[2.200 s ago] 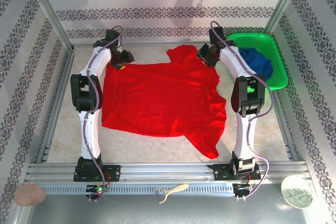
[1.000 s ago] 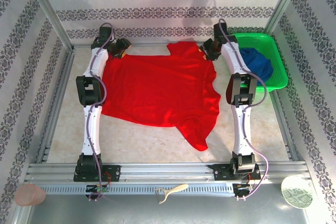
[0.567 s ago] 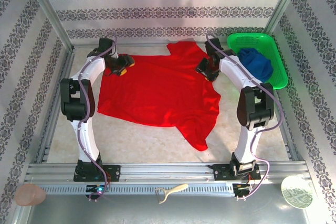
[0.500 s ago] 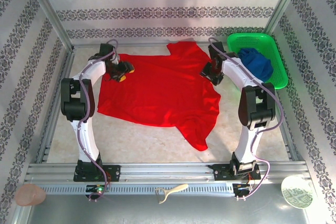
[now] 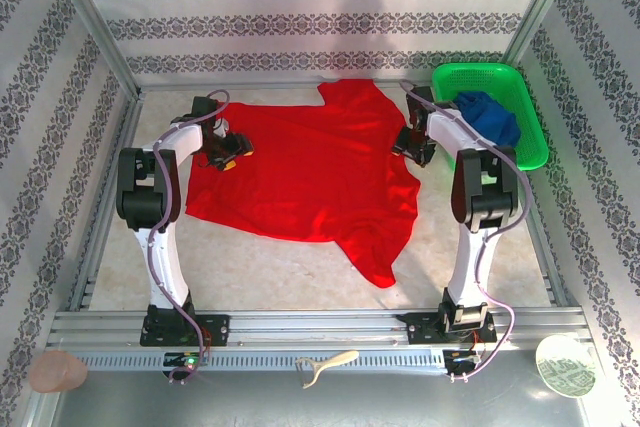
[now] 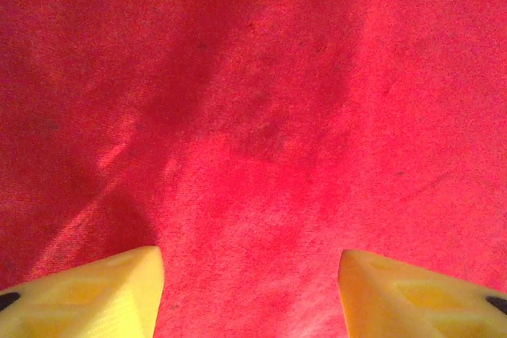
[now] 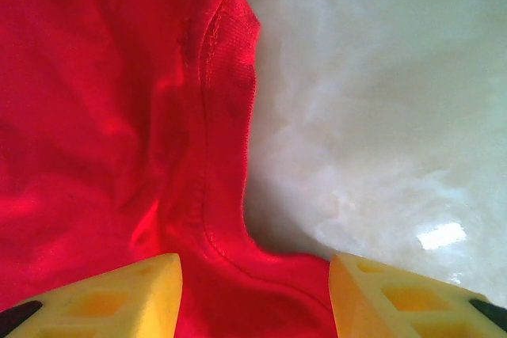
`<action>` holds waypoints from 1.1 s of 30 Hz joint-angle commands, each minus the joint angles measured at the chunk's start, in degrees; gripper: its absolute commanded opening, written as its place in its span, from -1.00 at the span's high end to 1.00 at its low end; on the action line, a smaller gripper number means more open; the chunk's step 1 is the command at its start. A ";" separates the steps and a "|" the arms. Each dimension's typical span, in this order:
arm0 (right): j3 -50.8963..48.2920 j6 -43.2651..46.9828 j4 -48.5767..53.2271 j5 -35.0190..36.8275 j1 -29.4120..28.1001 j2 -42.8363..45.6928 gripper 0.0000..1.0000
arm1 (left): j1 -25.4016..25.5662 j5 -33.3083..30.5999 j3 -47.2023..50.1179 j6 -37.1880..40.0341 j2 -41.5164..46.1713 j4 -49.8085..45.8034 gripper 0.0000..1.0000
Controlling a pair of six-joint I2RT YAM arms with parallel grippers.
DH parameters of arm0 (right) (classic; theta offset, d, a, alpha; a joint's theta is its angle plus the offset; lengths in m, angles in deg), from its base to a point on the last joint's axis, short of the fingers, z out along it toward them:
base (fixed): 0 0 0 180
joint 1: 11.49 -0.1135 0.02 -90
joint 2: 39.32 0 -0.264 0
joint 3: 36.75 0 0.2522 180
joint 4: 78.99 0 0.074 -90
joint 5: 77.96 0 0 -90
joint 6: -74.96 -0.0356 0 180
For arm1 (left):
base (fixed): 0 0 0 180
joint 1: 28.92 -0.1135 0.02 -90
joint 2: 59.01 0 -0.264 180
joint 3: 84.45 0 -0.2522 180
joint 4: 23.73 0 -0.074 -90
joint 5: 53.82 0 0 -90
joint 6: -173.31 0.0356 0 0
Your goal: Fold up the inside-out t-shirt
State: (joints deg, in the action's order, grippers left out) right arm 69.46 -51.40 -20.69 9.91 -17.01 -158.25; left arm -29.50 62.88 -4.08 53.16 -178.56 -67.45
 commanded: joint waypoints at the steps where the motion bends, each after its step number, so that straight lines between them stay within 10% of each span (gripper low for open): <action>1: 3.26 0.99 2.53 -1.10 -0.58 -2.84 -0.04 | -1.35 -0.77 0.70 1.50 -1.50 -0.22 -0.20; 5: 4.69 0.43 3.54 -2.71 -0.27 -4.89 0.13 | -1.79 -0.51 0.71 1.41 -1.91 -0.19 -0.20; 10: 3.99 -0.07 3.55 -2.28 1.23 -4.23 1.00 | -2.63 -1.28 1.98 0.14 -1.98 -0.20 -0.20; 22: 0.11 -4.37 5.03 5.01 4.75 0.55 0.99 | -5.10 -4.26 8.43 -3.24 -0.48 1.51 -0.16; 25: 0.21 -3.27 3.99 1.98 3.69 2.54 0.16 | -5.08 -1.71 7.55 -2.72 0.92 2.27 -0.16; 33: -9.60 -7.51 -0.74 -3.03 -5.08 13.89 0.01 | -4.35 6.36 1.93 -6.18 9.00 3.70 -0.24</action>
State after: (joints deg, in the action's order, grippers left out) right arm 64.06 -55.11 -19.66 10.02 -19.09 -147.04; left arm -33.76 66.13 0.88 49.38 -172.74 -64.19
